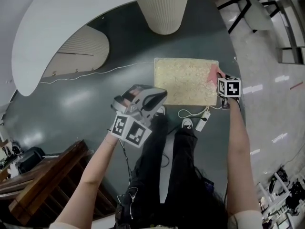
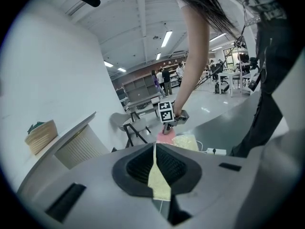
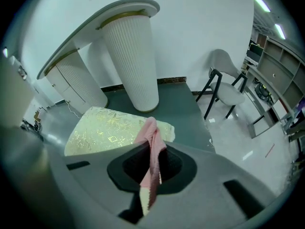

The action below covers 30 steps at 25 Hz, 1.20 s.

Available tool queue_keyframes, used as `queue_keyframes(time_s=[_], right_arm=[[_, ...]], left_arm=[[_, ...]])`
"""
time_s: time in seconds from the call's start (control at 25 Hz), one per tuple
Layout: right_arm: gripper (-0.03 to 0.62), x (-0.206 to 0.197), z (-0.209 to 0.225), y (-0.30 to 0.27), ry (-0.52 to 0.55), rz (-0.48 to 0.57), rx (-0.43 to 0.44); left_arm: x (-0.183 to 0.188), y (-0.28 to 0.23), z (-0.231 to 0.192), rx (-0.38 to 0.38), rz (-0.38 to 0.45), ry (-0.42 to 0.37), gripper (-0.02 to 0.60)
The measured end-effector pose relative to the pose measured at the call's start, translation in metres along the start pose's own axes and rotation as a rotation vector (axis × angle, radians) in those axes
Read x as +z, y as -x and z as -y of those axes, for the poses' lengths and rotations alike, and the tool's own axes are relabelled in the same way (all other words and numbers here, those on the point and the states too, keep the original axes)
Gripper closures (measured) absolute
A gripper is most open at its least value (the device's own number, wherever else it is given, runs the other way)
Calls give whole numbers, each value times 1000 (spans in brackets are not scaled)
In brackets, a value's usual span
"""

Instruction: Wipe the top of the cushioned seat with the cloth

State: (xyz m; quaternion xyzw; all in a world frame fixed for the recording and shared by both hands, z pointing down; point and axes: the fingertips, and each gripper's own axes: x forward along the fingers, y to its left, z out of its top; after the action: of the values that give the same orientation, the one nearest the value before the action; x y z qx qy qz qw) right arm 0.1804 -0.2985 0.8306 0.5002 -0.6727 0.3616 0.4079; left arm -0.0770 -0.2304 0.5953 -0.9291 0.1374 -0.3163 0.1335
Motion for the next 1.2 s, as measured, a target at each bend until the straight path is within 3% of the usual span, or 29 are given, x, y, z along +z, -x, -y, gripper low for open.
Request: queue_keyframes(time_s=[0.2,0.44,0.84,1.2], right_arm=[[585,-5,7,9,-16,-2,5],[585,17,-32,28,38,61,117],[585,56,-168,18,158,115,338],[585,48,-281,-15,230,65,462]], left_arm=[[5,-3,4,-4,-3,2,565],[12,1,0,14,2,18,565],[-5,28,-9,64,-20,55,565],[-42,61,-7,103,-58,108,565]])
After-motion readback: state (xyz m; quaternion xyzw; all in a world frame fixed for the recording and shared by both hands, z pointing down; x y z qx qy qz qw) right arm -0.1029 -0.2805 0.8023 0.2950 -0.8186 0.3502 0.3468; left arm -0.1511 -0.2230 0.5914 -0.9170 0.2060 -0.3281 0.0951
